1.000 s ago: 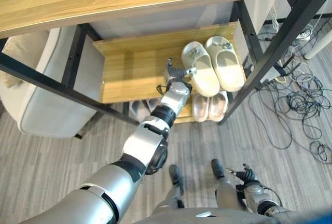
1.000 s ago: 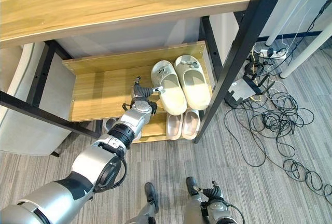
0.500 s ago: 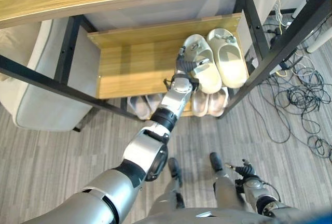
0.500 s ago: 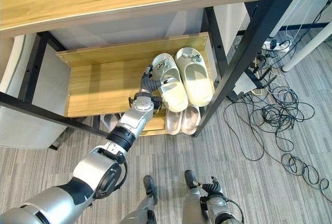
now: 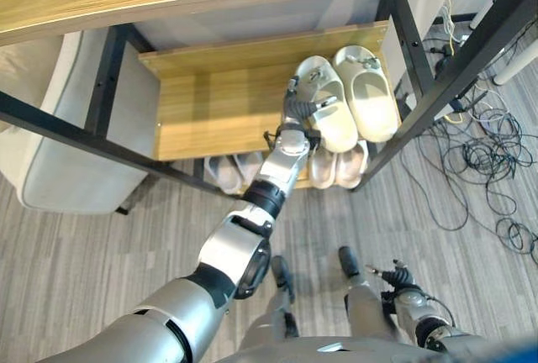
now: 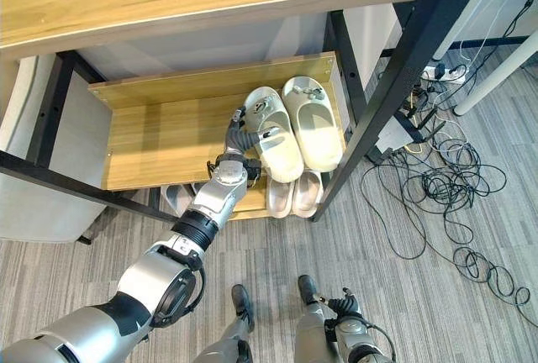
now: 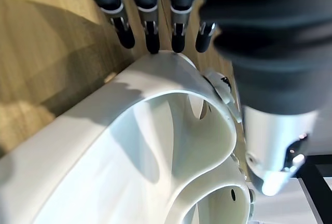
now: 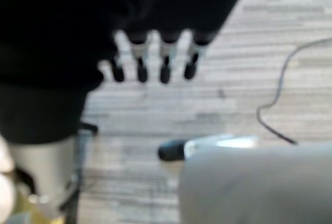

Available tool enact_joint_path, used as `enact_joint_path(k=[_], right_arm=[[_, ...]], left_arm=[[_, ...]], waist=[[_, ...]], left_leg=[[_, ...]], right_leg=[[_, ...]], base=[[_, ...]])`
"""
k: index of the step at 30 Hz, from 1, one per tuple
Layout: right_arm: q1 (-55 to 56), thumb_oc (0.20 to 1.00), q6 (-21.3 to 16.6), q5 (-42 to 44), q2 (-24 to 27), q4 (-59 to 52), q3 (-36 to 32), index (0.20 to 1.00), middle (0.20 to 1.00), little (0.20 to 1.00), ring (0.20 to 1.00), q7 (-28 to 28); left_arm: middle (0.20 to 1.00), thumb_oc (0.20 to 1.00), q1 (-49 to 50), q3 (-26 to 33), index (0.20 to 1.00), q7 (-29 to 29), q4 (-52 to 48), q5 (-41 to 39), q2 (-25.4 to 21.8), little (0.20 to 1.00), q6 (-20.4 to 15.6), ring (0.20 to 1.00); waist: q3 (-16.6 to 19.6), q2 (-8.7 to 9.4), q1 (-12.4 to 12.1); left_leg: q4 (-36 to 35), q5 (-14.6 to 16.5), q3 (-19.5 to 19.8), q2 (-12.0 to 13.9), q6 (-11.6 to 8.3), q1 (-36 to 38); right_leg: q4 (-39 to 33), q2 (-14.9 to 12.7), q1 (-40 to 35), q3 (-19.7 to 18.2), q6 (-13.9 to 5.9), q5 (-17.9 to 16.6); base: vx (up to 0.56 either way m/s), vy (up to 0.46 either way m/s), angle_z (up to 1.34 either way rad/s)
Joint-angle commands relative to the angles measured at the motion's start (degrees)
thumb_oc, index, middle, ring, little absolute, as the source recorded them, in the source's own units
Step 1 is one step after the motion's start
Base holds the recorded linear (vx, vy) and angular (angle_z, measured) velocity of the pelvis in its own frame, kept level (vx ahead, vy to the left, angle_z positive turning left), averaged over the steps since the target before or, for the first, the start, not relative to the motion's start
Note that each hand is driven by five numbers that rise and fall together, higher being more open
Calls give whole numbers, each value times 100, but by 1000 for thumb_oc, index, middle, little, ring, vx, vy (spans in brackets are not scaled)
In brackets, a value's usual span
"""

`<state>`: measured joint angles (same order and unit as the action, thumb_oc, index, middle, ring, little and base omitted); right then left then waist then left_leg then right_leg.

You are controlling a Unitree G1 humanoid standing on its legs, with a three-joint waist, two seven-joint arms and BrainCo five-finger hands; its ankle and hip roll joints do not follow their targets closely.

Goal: Arrange the slippers neatly on the shoe rack.

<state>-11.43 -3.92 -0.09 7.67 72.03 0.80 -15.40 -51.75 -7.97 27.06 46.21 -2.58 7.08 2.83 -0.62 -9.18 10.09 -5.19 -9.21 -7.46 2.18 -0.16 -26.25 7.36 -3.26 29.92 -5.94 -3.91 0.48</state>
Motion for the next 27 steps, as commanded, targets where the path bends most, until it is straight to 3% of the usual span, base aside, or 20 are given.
enact_joint_path(k=[1, 4, 14, 18, 24, 27], right_arm=[[-100, 1000, -71, 62, 102, 228, -4, 1000, 1000, 1000, 1000, 11], [-16, 1000, -114, 59, 114, 275, -42, 1000, 1000, 1000, 1000, 44], [122, 1000, -130, 65, 24, 520, -115, 1000, 1000, 1000, 1000, 22], [221, 1000, -173, 3, -51, 464, -77, 1000, 1000, 1000, 1000, -28], [228, 1000, -177, 82, -99, 341, -143, 1000, 1000, 1000, 1000, -78], [239, 1000, -201, 134, -69, 328, -198, 1000, 1000, 1000, 1000, -96]], left_arm=[[1000, 1000, -646, 111, 1000, 437, 279, 450, 336, 1000, -700, 1000], [1000, 1000, -478, -46, 1000, 653, 69, 878, -17, 1000, -910, 1000], [1000, 1000, 185, 32, 1000, 922, -675, 1210, -709, 1000, -898, 1000], [1000, 1000, 915, 73, 1000, 699, -1331, 1480, -1205, 1000, -642, 1000], [1000, 1000, 2318, 112, 1000, 97, -1993, 1607, -1543, 1000, -277, 1000], [1000, 1000, 2904, -207, 1000, -19, -2432, 2044, -1896, 1000, -426, 1000]], waist=[[34, -133, 88], [69, -145, 79], [122, -158, -41], [140, -125, -127], [222, -66, -281], [260, -36, -335]], left_leg=[[19, 397, 238, -147, -290, 611], [19, 401, 246, -136, -288, 668], [19, 389, 358, -141, -278, 810], [19, 396, 395, -132, -274, 884], [19, 380, 523, -103, -270, 1126], [19, 387, 580, -100, -263, 1224]], right_leg=[[-530, 129, -303, -407, 203, -713], [-546, 141, -396, -394, 200, -686], [-639, 101, -685, -239, 179, -650], [-715, 78, -829, -166, 154, -670], [-772, 28, -1179, -23, 164, -608], [-835, 9, -1340, 34, 163, -587]], base=[[1, -10, -4], [10, -11, -2], [-3, -5, 2], [-12, -5, 2], [8, -39, 13], [0, -37, 13]])
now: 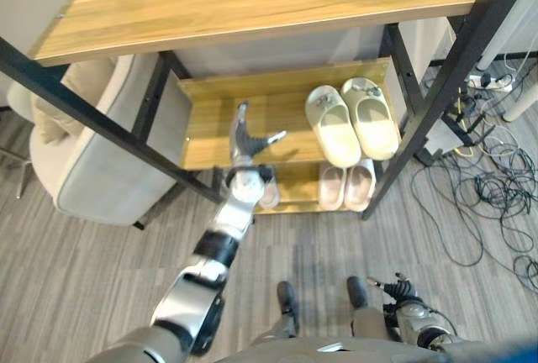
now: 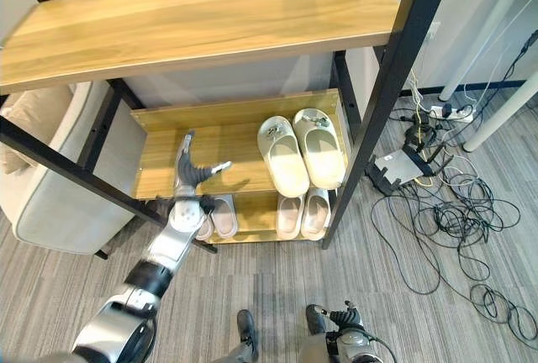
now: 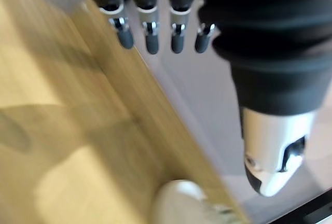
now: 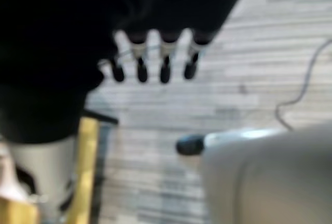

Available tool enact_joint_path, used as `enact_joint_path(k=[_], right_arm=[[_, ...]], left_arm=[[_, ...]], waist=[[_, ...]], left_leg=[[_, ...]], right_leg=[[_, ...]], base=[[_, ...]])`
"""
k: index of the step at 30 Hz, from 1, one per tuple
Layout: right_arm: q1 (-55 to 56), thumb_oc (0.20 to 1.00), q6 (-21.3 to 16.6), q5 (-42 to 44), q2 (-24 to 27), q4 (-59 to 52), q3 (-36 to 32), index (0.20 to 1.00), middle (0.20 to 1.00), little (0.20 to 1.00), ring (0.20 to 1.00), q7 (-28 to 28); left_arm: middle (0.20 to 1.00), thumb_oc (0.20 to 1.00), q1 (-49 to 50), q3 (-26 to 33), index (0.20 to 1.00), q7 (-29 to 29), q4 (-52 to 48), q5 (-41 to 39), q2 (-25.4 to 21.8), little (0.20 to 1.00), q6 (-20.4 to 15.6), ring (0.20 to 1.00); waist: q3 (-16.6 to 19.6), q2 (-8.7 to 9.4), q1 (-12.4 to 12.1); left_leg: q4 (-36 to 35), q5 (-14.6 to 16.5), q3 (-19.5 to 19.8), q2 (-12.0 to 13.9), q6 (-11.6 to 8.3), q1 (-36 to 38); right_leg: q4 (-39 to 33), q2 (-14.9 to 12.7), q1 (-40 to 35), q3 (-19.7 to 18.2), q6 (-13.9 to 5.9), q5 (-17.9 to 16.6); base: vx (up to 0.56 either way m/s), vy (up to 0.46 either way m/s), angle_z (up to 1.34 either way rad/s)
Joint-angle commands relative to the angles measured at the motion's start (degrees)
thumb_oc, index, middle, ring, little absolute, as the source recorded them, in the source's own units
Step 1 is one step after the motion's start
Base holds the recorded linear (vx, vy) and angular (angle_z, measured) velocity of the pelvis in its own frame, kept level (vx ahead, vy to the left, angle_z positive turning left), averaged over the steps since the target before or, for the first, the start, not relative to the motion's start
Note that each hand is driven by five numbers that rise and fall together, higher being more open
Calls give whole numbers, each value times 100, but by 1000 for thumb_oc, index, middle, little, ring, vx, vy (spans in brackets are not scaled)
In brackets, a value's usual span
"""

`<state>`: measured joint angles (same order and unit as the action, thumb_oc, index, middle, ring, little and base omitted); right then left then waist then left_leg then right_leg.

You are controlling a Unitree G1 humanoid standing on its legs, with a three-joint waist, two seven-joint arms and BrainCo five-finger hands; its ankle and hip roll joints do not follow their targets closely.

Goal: Arrange the slippers neatly on the shoe rack.

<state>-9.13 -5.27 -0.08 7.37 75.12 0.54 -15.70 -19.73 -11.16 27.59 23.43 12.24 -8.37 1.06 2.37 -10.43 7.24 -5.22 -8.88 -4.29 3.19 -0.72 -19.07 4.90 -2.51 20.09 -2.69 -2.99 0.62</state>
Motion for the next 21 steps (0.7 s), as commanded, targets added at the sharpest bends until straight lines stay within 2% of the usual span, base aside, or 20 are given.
enact_joint_path(k=[1, 7, 10, 11, 13, 16, 19, 20, 21], right_arm=[[13, 1000, -84, 160, -48, 8, -203, 1000, 1000, 1000, 1000, -93], [204, 1000, -143, 139, -146, -86, -171, 1000, 1000, 1000, 1000, -182], [306, 1000, -127, 112, -220, -137, -113, 1000, 1000, 1000, 1000, -203], [316, 1000, -114, 82, -245, -155, -76, 1000, 1000, 1000, 1000, -198], [331, 1000, -96, -4, -263, -134, 19, 1000, 1000, 1000, 1000, -219], [269, 1000, 134, -141, -258, -239, 131, 1000, 1000, 1000, 1000, -238], [370, 1000, 213, -200, -200, -470, 202, 1000, 1000, 1000, 1000, -170], [443, 1000, 288, -406, -149, -526, 363, 1000, 1000, 1000, 1000, -206], [455, 1000, 305, -481, -123, -545, 423, 1000, 1000, 1000, 1000, -218]], left_arm=[[1000, 1000, 114, -105, 1000, -317, -494, 697, -505, 1000, -229, 1000], [1000, 1000, 908, -406, 1000, -862, -1150, 759, -877, 1000, -227, 1000], [1000, 1000, 1384, -462, 1000, -1200, -1218, 926, -1071, 1000, 107, 1000], [1000, 1000, 1575, -406, 1000, -1149, -1126, 1036, -1092, 1000, 205, 1000], [1000, 1000, 1753, -290, 1000, -694, -679, 1343, -1038, 1000, 291, 1000], [1000, 1000, 2381, 405, 1000, -189, 17, 1058, -406, 1000, 922, 1000], [1000, 1000, 2549, 537, 1000, -6, 412, 1099, -368, 1000, 1106, 1000], [1000, 1000, 2736, 739, 1000, 118, 1140, 825, -159, 1000, 1212, 1000], [1000, 1000, 2776, 790, 1000, 129, 1277, 758, -106, 1000, 1200, 1000]], waist=[[-27, 97, -88], [28, 122, -167], [74, 145, -196], [95, 159, -209], [156, 210, -246], [231, 328, -313], [307, 393, -333], [374, 455, -376], [394, 469, -382]], left_leg=[[22, 362, 279, -194, -196, 567], [22, 385, 316, -196, -170, 723], [22, 420, 329, -203, -154, 826], [22, 427, 336, -204, -148, 844], [22, 436, 374, -204, -138, 906], [22, 442, 477, -221, -119, 1059], [22, 430, 514, -215, -120, 1087], [22, 427, 539, -212, -121, 1134], [22, 430, 551, -213, -120, 1151]], right_leg=[[-613, -78, -439, -257, 67, -588], [-759, -112, -705, -166, 62, -592], [-881, -132, -864, -143, 49, -623], [-909, -131, -909, -136, 51, -621], [-949, -133, -1015, -98, 50, -606], [-985, -143, -1235, -7, 55, -540], [-990, -143, -1294, 31, 58, -503], [-990, -149, -1356, 65, 57, -469], [-990, -154, -1380, 76, 55, -456]], base=[[3, -9, 20], [-8, -11, 6], [-21, -5, 9], [0, 0, 0], [0, 0, 0], [6, -33, 5], [9, -27, 9], [9, -13, 23], [13, -13, 20]])
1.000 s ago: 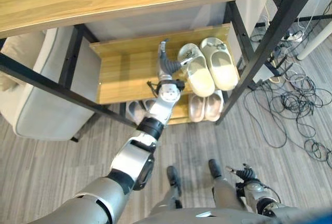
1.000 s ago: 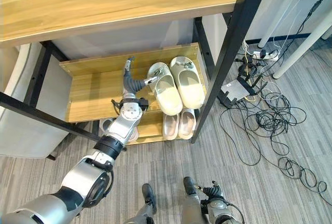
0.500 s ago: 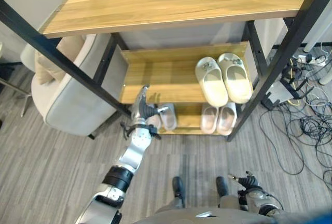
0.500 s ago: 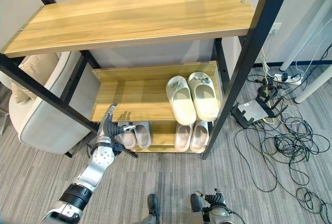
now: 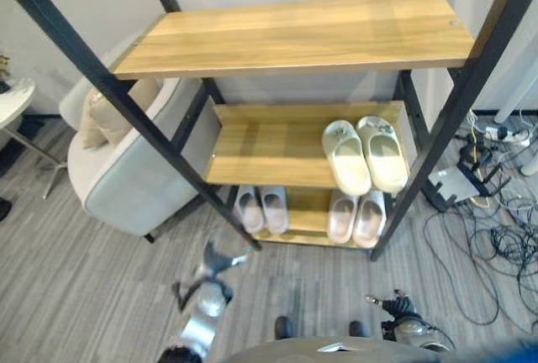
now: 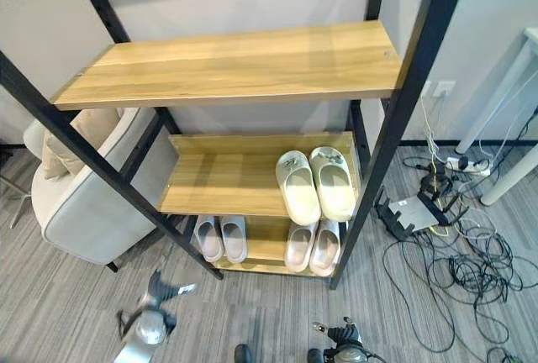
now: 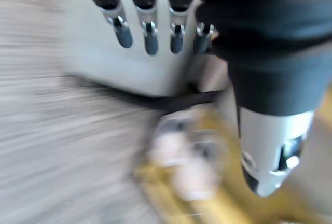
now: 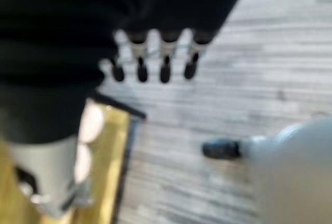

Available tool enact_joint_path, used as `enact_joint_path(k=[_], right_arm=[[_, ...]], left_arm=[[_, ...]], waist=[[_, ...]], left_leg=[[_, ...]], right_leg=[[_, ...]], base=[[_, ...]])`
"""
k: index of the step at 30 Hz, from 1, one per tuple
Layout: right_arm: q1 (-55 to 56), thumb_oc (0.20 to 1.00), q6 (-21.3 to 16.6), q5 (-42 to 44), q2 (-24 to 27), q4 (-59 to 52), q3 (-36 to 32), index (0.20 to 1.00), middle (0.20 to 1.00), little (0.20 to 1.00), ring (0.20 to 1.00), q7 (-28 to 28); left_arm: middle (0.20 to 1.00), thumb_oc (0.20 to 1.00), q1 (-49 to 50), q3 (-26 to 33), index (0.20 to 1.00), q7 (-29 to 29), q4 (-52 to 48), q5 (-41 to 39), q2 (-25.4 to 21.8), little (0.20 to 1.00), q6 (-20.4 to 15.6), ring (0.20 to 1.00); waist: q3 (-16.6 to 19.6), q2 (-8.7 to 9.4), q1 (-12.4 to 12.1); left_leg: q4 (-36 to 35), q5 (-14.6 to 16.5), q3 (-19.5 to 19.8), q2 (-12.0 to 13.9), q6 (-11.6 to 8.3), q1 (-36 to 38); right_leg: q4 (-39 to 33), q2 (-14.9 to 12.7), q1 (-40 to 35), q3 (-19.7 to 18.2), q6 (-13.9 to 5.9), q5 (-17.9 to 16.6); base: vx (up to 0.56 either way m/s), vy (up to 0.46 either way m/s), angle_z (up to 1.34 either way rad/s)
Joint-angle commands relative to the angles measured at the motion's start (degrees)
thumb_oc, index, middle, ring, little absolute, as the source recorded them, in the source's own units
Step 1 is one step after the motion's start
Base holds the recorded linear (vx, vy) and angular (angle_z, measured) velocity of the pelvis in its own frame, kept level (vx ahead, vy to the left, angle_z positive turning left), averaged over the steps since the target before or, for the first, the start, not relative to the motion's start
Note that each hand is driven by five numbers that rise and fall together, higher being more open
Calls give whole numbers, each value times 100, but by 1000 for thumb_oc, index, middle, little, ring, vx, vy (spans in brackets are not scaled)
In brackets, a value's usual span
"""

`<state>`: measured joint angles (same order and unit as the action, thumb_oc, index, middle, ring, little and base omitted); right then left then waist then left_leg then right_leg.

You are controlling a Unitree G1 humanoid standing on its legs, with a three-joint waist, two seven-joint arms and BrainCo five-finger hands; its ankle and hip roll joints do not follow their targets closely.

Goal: Arrange the slippers neatly on the shoe rack.

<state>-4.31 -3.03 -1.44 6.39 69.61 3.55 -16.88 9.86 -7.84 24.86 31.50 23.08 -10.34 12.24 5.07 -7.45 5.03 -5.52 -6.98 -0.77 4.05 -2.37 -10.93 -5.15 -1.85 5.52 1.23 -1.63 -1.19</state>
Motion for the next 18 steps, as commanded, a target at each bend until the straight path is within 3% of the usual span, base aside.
enact_joint_path(k=[1, 4, 5, 6, 9, 12, 18], right_arm=[[-26, 1000, 120, -475, 3, 16, 262, 1000, 1000, 1000, 1000, -92], [-121, 1000, 151, -1060, 95, 289, 916, 1000, 1000, 1000, 1000, -128], [-125, 1000, 148, -1062, 94, 293, 917, 1000, 1000, 1000, 1000, -131], [-233, 1000, 140, -1243, 132, 564, 1163, 1000, 1000, 1000, 1000, -126], [-322, 1000, 69, -1333, 30, 848, 1339, 1000, 1000, 1000, 1000, -102], [-371, 1000, -12, -1482, -127, 1129, 1562, 1000, 1000, 1000, 1000, -172], [-469, 1000, -219, -1620, 36, 1037, 1608, 1000, 1000, 1000, 1000, -539]], left_arm=[[1000, 1000, -157, 502, 1000, 471, 898, -409, 139, 1000, 40, 1000], [1000, 1000, -305, 425, 1000, 1105, 2206, -352, 85, 1000, -286, 1000], [1000, 1000, -319, 423, 1000, 1122, 2235, -358, 90, 1000, -305, 1000], [1000, 1000, -432, 400, 1000, 1692, 3154, -410, 65, 1000, -633, 1000], [1000, 1000, -531, 449, 1000, 2091, 3841, -617, 65, 1000, -950, 1000], [1000, 1000, -585, 577, 1000, 2234, 4541, -951, 37, 1000, -1264, 1000], [1000, 1000, -561, 806, 1000, 2092, 4921, -1180, -130, 1000, -1196, 1000]], waist=[[163, 194, -177], [217, 262, -247], [214, 261, -242], [268, 312, -300], [305, 361, -349], [371, 423, -429], [441, 482, -478]], left_leg=[[52, 243, 220, -300, 45, 363], [52, 248, 293, -309, 49, 395], [52, 248, 297, -310, 50, 396], [52, 243, 356, -323, 59, 410], [52, 240, 414, -342, 72, 431], [52, 240, 484, -357, 96, 446], [52, 253, 503, -350, 102, 423]], right_leg=[[15, -225, 50, -287, -88, -261], [15, -237, -12, -212, -100, -204], [15, -239, -15, -208, -101, -202], [15, -237, -47, -174, -103, -173], [15, -246, -94, -132, -107, -149], [15, -251, -125, -80, -117, -119], [15, -252, -112, -56, -147, -106]], base=[[8, 5, 7], [-5, 2, 7], [-1, 6, 22], [1, 4, 18], [-1, 10, 5], [0, 21, 3], [-1, 3, 1]])
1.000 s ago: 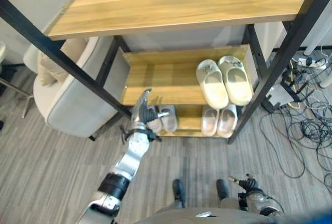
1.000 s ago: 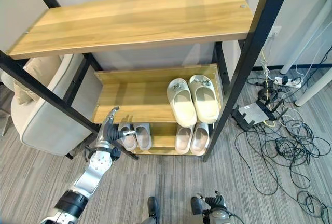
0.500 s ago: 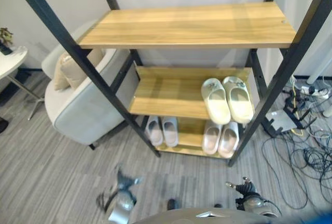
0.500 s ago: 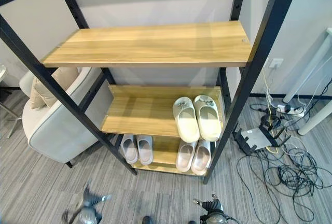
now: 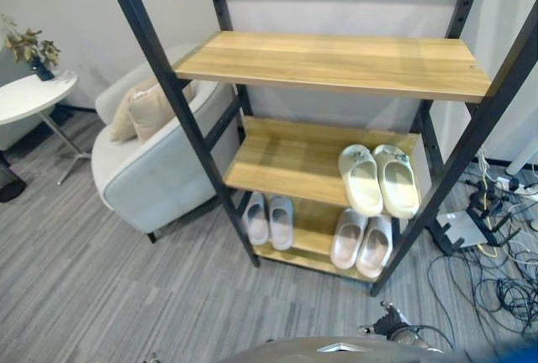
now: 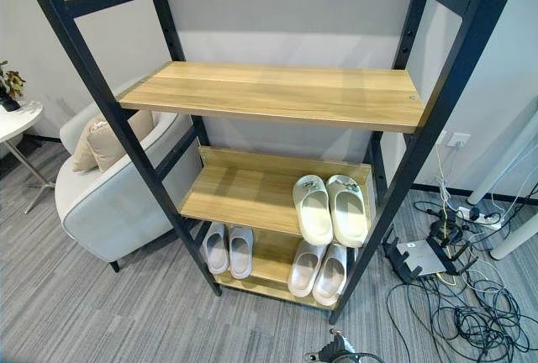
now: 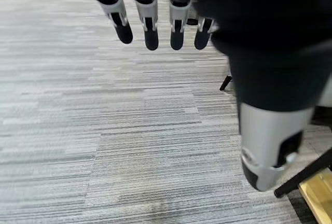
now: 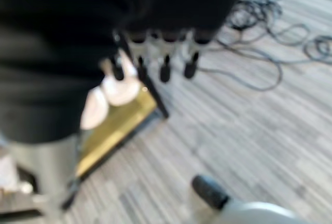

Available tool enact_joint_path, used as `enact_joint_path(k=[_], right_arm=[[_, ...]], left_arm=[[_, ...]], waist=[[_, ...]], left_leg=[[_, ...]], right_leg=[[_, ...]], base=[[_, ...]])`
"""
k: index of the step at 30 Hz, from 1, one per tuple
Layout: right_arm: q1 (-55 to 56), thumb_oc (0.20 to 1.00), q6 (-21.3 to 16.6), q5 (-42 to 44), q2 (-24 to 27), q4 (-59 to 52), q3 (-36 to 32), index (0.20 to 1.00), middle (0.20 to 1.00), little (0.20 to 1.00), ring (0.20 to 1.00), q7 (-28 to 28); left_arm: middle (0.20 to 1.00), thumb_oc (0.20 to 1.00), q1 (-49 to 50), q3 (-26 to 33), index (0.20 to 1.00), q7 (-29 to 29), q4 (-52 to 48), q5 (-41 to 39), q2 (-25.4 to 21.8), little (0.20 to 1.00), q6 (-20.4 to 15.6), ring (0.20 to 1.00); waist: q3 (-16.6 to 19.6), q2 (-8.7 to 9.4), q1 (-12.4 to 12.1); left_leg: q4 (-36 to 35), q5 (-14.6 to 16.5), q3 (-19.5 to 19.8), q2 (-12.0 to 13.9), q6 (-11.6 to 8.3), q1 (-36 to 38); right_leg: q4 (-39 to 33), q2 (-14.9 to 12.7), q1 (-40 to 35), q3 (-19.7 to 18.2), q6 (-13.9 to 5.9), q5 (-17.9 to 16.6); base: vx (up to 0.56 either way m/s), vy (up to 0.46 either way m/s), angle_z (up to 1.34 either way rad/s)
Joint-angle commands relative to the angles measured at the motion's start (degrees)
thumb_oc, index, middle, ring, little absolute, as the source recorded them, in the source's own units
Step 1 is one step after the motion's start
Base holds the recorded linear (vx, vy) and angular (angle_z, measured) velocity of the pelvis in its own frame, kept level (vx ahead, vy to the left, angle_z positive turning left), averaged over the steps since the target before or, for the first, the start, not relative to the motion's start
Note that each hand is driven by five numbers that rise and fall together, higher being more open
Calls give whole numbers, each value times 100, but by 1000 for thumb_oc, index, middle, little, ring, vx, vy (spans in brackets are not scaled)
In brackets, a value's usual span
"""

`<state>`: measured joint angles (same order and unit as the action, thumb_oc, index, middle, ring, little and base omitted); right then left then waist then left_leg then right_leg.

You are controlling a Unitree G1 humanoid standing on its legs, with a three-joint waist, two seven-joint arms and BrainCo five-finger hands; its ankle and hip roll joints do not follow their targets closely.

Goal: Arrange the slippers neatly on the shoe rack.

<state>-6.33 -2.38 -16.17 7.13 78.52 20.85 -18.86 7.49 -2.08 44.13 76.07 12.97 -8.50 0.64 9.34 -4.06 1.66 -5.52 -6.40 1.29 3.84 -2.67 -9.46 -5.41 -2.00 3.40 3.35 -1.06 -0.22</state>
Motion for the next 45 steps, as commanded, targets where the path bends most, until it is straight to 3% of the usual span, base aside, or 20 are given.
enact_joint_path(k=[1, 4, 5, 7, 8, 9, 12, 17, 28, 36, 45], right_arm=[[-289, 1000, -332, -148, -27, 94, -143, 1000, 1000, 1000, 1000, -432], [-369, 1000, -446, -150, 21, -73, -215, 1000, 1000, 1000, 1000, -645], [-533, 1000, -134, 118, 519, -1026, -362, 1000, 1000, 1000, 1000, 26], [485, 1000, 62, 36, 1181, -3542, -250, 1000, 1000, 1000, 1000, 594], [1069, 1000, 335, 27, 1719, -4890, -329, 1000, 1000, 1000, 1000, 1008], [1136, 1000, 428, 8, 1869, -5054, -357, 1000, 1000, 1000, 1000, 1124], [943, 1000, 421, 25, 1969, -4961, -471, 1000, 1000, 1000, 1000, 1333], [394, 1000, 76, 204, 1737, -4264, -486, 1000, 1000, 1000, 1000, 1443], [18, 1000, -160, 444, 1275, -3419, -201, 1000, 1000, 1000, 1000, 2063], [-272, 1000, -370, 398, 1142, -3537, 235, 1000, 1000, 1000, 1000, 2317], [-563, 1000, -418, 562, 1016, -3894, 265, 1000, 1000, 1000, 1000, 2299]], left_arm=[[1000, 1000, -301, 255, 1000, 159, 521, -196, -318, 1000, -9, 1000], [1000, 1000, -276, 309, 1000, 137, 646, -271, -321, 1000, 37, 1000], [1000, 1000, -290, 469, 1000, 35, 640, -370, -444, 1000, 112, 1000], [1000, 1000, -157, 536, 1000, -71, 493, -563, -601, 1000, 93, 1000], [1000, 1000, -79, 584, 1000, -211, 430, -694, -633, 1000, 217, 1000], [1000, 1000, -106, 575, 1000, -238, 417, -729, -639, 1000, 265, 1000], [1000, 1000, -98, 475, 1000, -276, 281, -620, -525, 1000, 284, 1000], [1000, 1000, -152, 258, 1000, -311, 135, -346, -589, 1000, 202, 1000], [1000, 1000, -316, 297, 1000, -466, 137, -278, -728, 1000, 218, 1000], [1000, 1000, -363, 261, 1000, -480, 257, -251, -586, 1000, 219, 1000], [1000, 1000, -368, 189, 1000, -481, 391, -226, -481, 1000, 166, 1000]], waist=[[23, 153, -147], [38, 161, -143], [24, 197, -90], [14, 246, 27], [6, 277, 111], [8, 281, 130], [-19, 266, 143], [-74, 251, 100], [-141, 286, 16], [-165, 294, -42], [-148, 317, -87]], left_leg=[[52, 193, 297, -328, 131, 271], [52, 189, 299, -329, 137, 256], [52, 213, 283, -317, 128, 286], [52, 208, 197, -274, 100, 250], [52, 217, 161, -248, 81, 241], [52, 220, 169, -247, 80, 235], [52, 226, 197, -255, 98, 241], [52, 234, 200, -263, 110, 242], [52, 213, 255, -256, 115, 176], [52, 214, 288, -279, 131, 152], [52, 221, 304, -293, 147, 141]], right_leg=[[41, -237, 104, -263, -210, -204], [41, -236, 120, -265, -216, -214], [41, -240, 104, -274, -216, -196], [41, -230, 173, -317, -220, -217], [41, -216, 198, -330, -226, -214], [41, -211, 203, -330, -226, -211], [41, -216, 201, -300, -227, -223], [41, -209, 213, -281, -212, -257], [41, -185, 248, -215, -204, -284], [41, -195, 256, -191, -210, -298], [41, -206, 263, -179, -223, -317]], base=[[-6, 7, 3], [5, 1, 5], [3, -36, 6], [-11, -55, 6], [-11, -42, 0], [-2, -28, -8], [0, 0, 0], [0, 0, 0], [0, -1, 0], [0, 0, 0], [0, 0, 0]])
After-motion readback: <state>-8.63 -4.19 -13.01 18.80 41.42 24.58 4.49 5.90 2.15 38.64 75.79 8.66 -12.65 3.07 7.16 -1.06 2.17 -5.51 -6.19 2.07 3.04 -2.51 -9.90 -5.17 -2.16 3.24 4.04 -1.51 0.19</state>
